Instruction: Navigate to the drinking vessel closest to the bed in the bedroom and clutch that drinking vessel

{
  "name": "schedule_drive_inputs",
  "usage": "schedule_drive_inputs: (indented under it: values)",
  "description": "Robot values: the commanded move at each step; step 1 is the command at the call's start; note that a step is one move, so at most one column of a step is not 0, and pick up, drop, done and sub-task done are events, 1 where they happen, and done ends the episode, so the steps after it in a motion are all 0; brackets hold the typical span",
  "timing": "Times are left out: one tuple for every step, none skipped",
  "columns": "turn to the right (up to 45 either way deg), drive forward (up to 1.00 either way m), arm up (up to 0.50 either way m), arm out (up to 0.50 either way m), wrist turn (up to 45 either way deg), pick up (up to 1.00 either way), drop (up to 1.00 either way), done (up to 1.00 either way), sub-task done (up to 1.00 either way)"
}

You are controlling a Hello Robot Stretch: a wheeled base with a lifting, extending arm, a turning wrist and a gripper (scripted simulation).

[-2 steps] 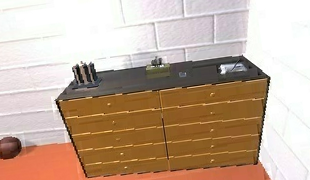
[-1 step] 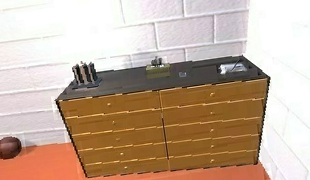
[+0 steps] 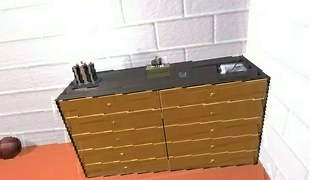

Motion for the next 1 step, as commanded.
schedule_drive_inputs:
  values:
    - [0.0, 0.00, 0.00, 0.00, 0.0, 0.00, 0.00, 1.00, 0.00]
